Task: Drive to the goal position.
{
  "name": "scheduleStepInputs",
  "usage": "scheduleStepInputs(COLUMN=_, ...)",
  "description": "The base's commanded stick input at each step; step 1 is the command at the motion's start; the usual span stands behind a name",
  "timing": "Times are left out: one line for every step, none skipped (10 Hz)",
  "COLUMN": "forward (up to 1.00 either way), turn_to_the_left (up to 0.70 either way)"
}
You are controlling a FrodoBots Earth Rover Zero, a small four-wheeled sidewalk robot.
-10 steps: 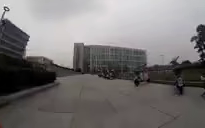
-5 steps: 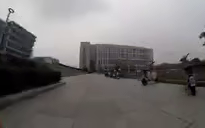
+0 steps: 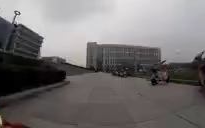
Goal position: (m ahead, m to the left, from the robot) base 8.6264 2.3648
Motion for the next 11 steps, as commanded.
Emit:
scheduleStepInputs(forward=0.7, turn_to_the_left=0.35)
scheduleStepInputs(forward=0.7, turn_to_the_left=0.35)
scheduleStepInputs(forward=0.7, turn_to_the_left=0.35)
scheduleStepInputs(forward=0.7, turn_to_the_left=0.35)
scheduleStepInputs(forward=0.7, turn_to_the_left=0.35)
scheduleStepInputs(forward=0.7, turn_to_the_left=0.35)
scheduleStepInputs(forward=0.7, turn_to_the_left=0.35)
scheduleStepInputs(forward=0.7, turn_to_the_left=0.35)
scheduleStepInputs(forward=0.7, turn_to_the_left=0.35)
scheduleStepInputs(forward=0.7, turn_to_the_left=0.19)
scheduleStepInputs(forward=0.7, turn_to_the_left=0.04)
